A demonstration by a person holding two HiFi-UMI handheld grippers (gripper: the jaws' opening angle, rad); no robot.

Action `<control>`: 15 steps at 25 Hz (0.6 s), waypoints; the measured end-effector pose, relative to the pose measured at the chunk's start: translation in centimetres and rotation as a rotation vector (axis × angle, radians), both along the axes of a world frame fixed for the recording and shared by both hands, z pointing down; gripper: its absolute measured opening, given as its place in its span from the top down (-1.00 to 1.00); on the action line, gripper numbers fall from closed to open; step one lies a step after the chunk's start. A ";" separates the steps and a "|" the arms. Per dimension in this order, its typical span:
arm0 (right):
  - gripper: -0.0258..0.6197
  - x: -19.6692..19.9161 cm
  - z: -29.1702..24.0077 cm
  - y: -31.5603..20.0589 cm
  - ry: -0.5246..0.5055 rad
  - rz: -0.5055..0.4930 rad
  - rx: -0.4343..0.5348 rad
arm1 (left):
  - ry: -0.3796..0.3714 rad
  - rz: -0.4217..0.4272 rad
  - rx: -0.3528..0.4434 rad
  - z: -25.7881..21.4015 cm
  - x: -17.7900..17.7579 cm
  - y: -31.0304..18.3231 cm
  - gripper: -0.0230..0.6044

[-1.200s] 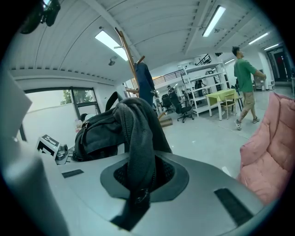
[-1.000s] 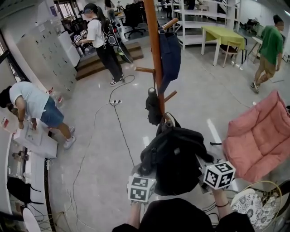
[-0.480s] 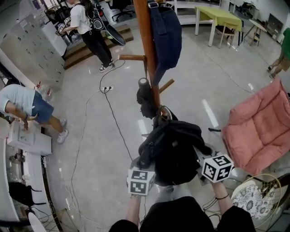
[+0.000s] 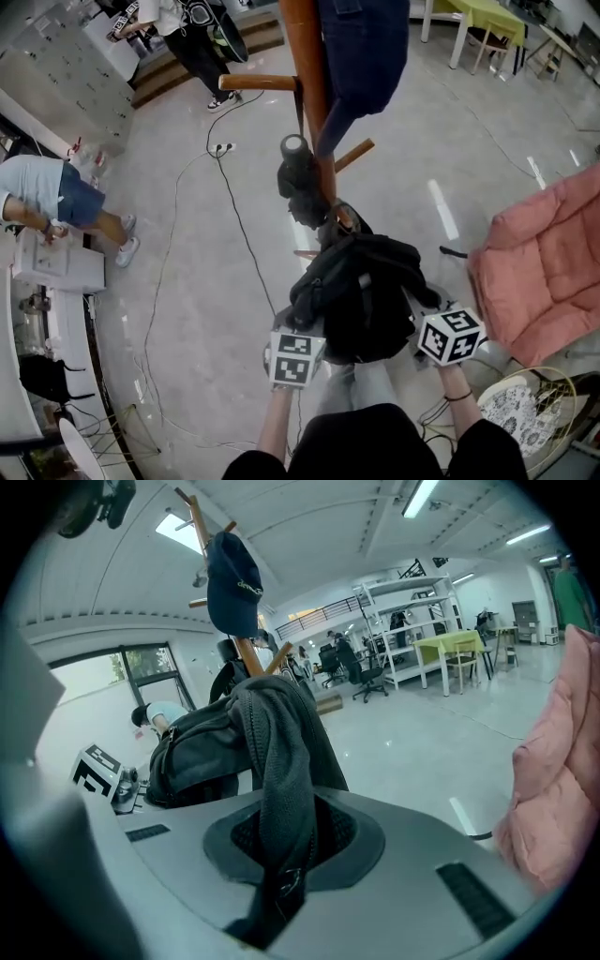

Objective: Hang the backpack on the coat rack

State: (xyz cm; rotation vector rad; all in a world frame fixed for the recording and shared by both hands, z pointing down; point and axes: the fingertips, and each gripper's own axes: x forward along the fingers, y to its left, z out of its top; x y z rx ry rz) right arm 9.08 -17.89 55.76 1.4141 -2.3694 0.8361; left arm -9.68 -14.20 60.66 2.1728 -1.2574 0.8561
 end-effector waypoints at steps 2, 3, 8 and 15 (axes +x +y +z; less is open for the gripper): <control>0.82 0.1 1.1 -0.5 -0.004 -0.004 -0.014 | -0.010 -0.005 -0.013 1.0 0.1 -0.5 0.56; 0.82 0.1 1.5 -0.7 -0.005 -0.006 -0.022 | -0.013 -0.009 -0.021 1.4 0.2 -0.6 0.56; 0.82 0.4 3.3 -1.7 0.010 -0.034 -0.045 | -0.032 -0.036 -0.052 3.0 0.4 -1.3 0.56; 0.82 0.7 5.9 -2.4 0.037 -0.078 -0.091 | -0.043 -0.077 -0.094 5.4 0.8 -1.5 0.56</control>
